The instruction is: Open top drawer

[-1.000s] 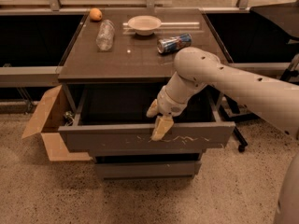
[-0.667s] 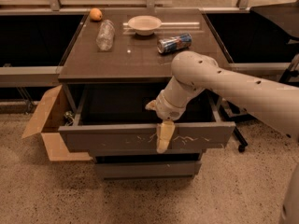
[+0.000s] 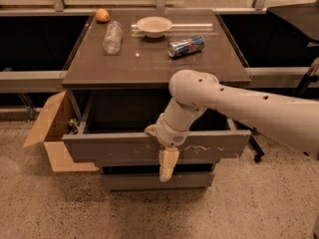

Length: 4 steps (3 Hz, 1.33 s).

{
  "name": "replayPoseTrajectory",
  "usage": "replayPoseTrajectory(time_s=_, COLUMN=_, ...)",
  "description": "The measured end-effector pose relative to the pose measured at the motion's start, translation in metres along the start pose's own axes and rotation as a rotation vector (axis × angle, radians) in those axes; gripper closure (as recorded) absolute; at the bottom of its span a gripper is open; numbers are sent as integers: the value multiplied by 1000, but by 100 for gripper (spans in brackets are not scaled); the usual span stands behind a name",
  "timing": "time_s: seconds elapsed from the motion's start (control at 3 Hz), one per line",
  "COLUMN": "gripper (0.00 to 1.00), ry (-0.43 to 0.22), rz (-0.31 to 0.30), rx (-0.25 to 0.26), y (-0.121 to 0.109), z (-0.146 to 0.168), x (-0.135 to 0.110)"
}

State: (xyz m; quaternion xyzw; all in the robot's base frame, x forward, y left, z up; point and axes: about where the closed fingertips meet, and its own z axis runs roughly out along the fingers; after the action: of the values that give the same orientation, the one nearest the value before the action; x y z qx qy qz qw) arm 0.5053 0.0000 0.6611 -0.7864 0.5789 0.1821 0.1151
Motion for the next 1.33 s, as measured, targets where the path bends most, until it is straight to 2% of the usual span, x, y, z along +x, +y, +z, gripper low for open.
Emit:
replayPoseTrajectory(time_s=0.33, gripper=42, ry=-19, rz=-32, rx=-26, y=18, z=3, x=-9)
replayPoseTrajectory(time_s=0.67, gripper=65, ry=-31, rz=-52, rx=-7, y=26, z=-7, x=-13)
replayPoseTrajectory(time_s=1.0, gripper=60, ry=-31, rz=-52, rx=-6, y=26, z=-7, x=-13)
replayPoseTrajectory(time_s=1.33, gripper=31, ry=-38, rz=-54, rx=2, y=24, z=-10, x=-20)
